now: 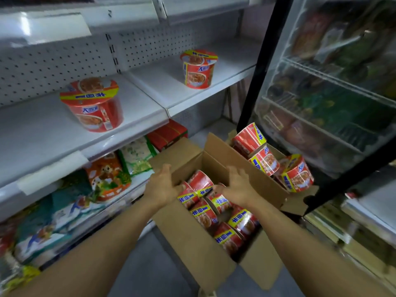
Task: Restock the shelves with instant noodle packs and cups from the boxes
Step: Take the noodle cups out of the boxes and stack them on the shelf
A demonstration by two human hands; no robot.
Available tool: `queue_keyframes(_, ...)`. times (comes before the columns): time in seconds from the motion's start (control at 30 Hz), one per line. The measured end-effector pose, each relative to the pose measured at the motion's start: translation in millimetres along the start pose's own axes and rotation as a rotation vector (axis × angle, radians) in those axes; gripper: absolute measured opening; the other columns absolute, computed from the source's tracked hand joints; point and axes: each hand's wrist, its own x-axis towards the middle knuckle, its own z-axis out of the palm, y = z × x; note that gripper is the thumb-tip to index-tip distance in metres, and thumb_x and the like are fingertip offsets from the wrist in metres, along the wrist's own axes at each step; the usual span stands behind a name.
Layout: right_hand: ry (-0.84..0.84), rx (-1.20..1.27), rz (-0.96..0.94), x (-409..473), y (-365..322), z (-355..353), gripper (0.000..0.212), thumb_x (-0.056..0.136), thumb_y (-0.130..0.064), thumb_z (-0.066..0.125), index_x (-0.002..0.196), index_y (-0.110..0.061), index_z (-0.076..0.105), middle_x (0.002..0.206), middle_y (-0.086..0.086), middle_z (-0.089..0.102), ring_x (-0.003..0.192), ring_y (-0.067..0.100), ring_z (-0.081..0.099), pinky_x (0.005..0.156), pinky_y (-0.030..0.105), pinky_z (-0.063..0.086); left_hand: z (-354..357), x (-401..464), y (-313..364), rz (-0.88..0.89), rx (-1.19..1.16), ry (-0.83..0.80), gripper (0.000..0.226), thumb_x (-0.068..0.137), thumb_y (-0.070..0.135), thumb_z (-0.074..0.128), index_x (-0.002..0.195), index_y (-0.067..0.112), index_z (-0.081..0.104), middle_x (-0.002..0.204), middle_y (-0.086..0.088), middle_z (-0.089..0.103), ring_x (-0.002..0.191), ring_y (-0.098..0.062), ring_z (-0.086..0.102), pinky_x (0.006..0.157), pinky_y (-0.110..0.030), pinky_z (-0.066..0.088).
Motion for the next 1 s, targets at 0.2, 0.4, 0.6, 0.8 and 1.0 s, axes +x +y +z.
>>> queue_keyframes(0.2, -0.059, 0.085, 0.133, 29, 53, 19, 0.069, 0.086, -0.031, 0.067, 0.142, -0.014, 0.03, 0.144, 0.012, 0.029, 0.136, 0.029, 0.025, 0.108, 0.039, 0.029, 54, 27, 3, -0.021, -0.039, -0.13, 0.063, 0.085, 0.024, 0.069, 0.136, 0.008, 0.037, 0.133, -0.012, 0.049, 0.121, -0.028, 0.049, 0.095, -0.033, 0.042)
queue_keyframes(0.4, -0.086, 0.17, 0.244, 60, 104, 45, 0.067, 0.083, -0.029, 0.071, 0.138, -0.014, 0.035, 0.138, 0.009, 0.035, 0.13, 0.026, 0.034, 0.103, 0.036, 0.035, 112, 60, 4, -0.04, -0.076, -0.218, 0.07, 0.078, 0.027, 0.076, 0.135, 0.006, 0.042, 0.13, -0.012, 0.054, 0.118, -0.03, 0.053, 0.097, -0.04, 0.044)
queue_keyframes(0.6, -0.125, 0.27, 0.291, 85, 149, 87, 0.078, 0.087, -0.028, 0.068, 0.147, -0.015, 0.021, 0.145, 0.009, 0.032, 0.137, 0.027, 0.03, 0.105, 0.035, 0.034, 168, 95, -21, -0.058, -0.033, -0.327, 0.077, 0.079, 0.026, 0.076, 0.142, 0.01, 0.034, 0.139, -0.013, 0.047, 0.125, -0.029, 0.048, 0.101, -0.048, 0.043)
queue_keyframes(0.8, -0.121, 0.495, 0.371, 113, 167, 149, 0.092, 0.082, -0.024, 0.072, 0.151, -0.02, 0.011, 0.145, 0.008, 0.034, 0.135, 0.026, 0.035, 0.106, 0.04, 0.04, 201, 135, -43, -0.09, 0.099, -0.458, 0.078, 0.085, 0.028, 0.07, 0.147, 0.007, 0.028, 0.147, -0.012, 0.038, 0.135, -0.028, 0.037, 0.11, -0.038, 0.033)
queue_keyframes(1.0, -0.094, 0.617, 0.548, 146, 178, 213, 0.082, 0.081, -0.028, 0.074, 0.144, -0.014, 0.022, 0.138, 0.009, 0.047, 0.128, 0.025, 0.047, 0.097, 0.033, 0.044, 238, 180, -73, -0.1, 0.126, -0.609, 0.068, 0.089, 0.034, 0.063, 0.145, 0.013, 0.03, 0.147, -0.006, 0.04, 0.132, -0.024, 0.041, 0.102, -0.032, 0.035)
